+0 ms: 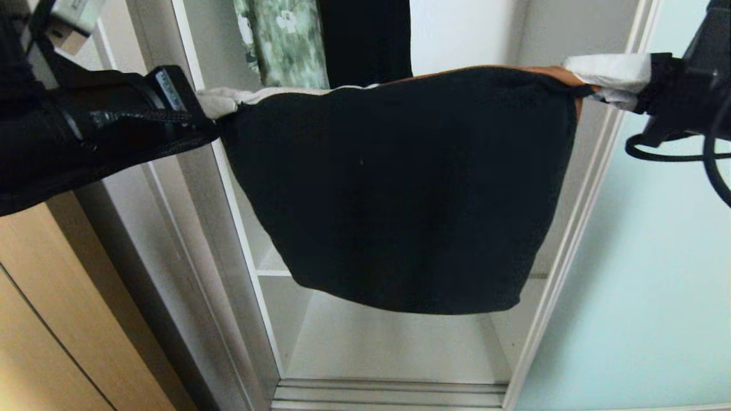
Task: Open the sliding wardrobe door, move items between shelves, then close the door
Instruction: Place the pillow on the higher shelf
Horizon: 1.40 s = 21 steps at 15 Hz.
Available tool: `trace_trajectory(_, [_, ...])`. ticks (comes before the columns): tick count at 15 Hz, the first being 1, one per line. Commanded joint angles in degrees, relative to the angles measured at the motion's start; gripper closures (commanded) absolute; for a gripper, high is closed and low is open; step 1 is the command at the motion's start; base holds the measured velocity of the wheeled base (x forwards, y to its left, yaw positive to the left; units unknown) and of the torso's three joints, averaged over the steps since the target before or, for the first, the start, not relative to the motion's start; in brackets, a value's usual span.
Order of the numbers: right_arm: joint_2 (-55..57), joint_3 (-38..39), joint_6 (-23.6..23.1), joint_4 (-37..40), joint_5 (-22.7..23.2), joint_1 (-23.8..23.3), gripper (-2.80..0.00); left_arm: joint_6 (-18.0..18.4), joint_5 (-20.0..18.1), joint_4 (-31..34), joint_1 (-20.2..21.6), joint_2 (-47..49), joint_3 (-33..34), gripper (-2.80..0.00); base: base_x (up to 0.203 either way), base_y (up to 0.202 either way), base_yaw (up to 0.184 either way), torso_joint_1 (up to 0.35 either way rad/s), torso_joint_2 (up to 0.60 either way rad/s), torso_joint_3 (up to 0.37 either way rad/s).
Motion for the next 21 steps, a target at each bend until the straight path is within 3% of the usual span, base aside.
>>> trace_trajectory(1, [11.5,-8.4,0.3,-1.5,0.1,-0.8,0.0,-0.2,0.0,-0.2,1.5,9.0,-7.5,0.0,0.0,0.0,0.0,0.0,0.0,0.0])
trace_trajectory(9, [40.2,-35.1,0.4,-7.4,-0.2,-5.4,0.0,0.1,0.0,-2.9,6.2,36.3,-34.5,0.0,0.0,0.0,0.0,0.0,0.0,0.0])
trace_trajectory(12, [47.5,-37.9,0.2,-14.6,0.5,-6.7,0.0,0.4,-0.2,-8.3,8.3,46.2,-41.0,0.0,0.0,0.0,0.0,0.0,0.0,0.0])
trace_trajectory(14, [52.3,-37.9,0.2,-17.8,0.6,-6.8,0.0,0.5,0.6,-13.3,9.1,52.4,-40.5,0.0,0.0,0.0,0.0,0.0,0.0,0.0])
trace_trajectory(17, [56.5,-35.7,0.3,-18.1,0.4,-7.3,0.0,0.7,0.8,-17.3,9.4,53.7,-31.9,0.0,0.0,0.0,0.0,0.0,0.0,0.0])
trace_trajectory(21, [53.5,-24.7,0.0,-18.2,2.6,-9.0,0.0,0.9,-3.8,-18.9,9.3,49.7,-17.2,0.0,0.0,0.0,0.0,0.0,0.0,0.0])
